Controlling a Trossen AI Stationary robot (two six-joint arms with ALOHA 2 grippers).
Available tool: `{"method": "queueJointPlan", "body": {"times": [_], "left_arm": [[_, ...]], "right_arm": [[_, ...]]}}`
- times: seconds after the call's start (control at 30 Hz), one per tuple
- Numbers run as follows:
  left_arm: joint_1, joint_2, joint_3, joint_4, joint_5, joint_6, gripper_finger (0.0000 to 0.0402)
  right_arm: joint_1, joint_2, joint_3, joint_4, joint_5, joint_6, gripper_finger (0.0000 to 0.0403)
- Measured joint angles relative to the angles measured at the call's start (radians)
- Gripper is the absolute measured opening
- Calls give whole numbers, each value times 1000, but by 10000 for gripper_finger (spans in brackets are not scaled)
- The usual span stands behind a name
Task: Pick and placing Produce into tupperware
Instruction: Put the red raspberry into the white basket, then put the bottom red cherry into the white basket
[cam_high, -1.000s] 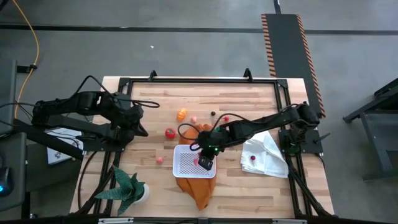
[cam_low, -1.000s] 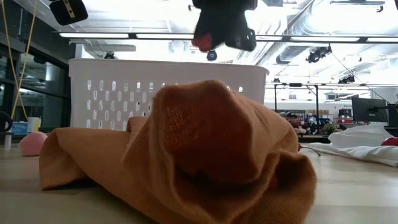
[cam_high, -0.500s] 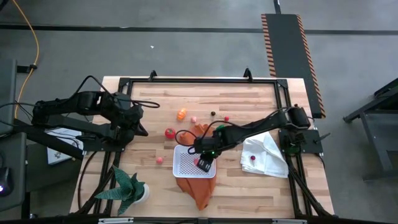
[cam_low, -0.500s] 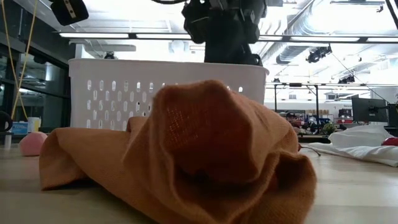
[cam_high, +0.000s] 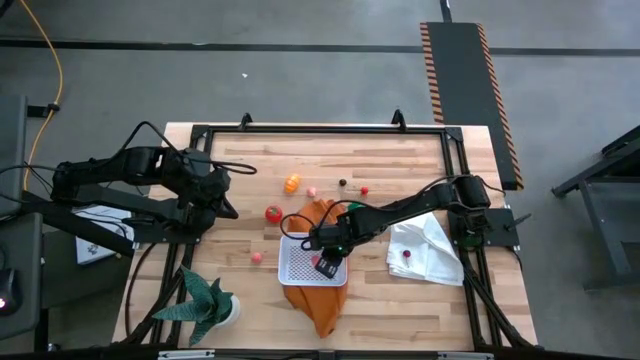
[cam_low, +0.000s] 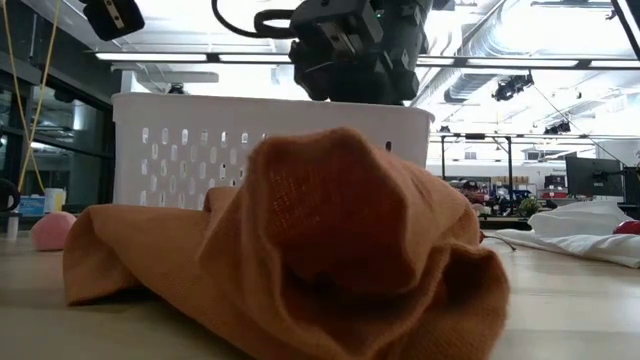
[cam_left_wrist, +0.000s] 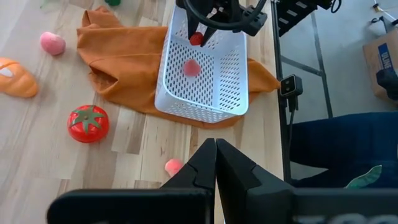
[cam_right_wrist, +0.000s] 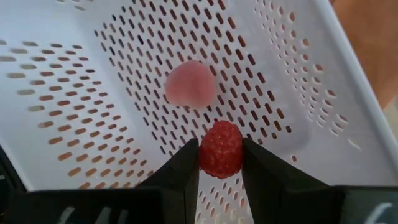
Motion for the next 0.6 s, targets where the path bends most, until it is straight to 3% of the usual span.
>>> {"method": "queueJointPlan", "body": {"times": [0.27, 0.6], "left_arm": [[0, 0, 0, -1, 0, 23, 1], [0, 0, 0, -17, 0, 30, 1]], "right_arm": [[-3, 0, 0, 3, 0, 4, 92], [-3, 0, 0, 8, -10, 31, 153]]}}
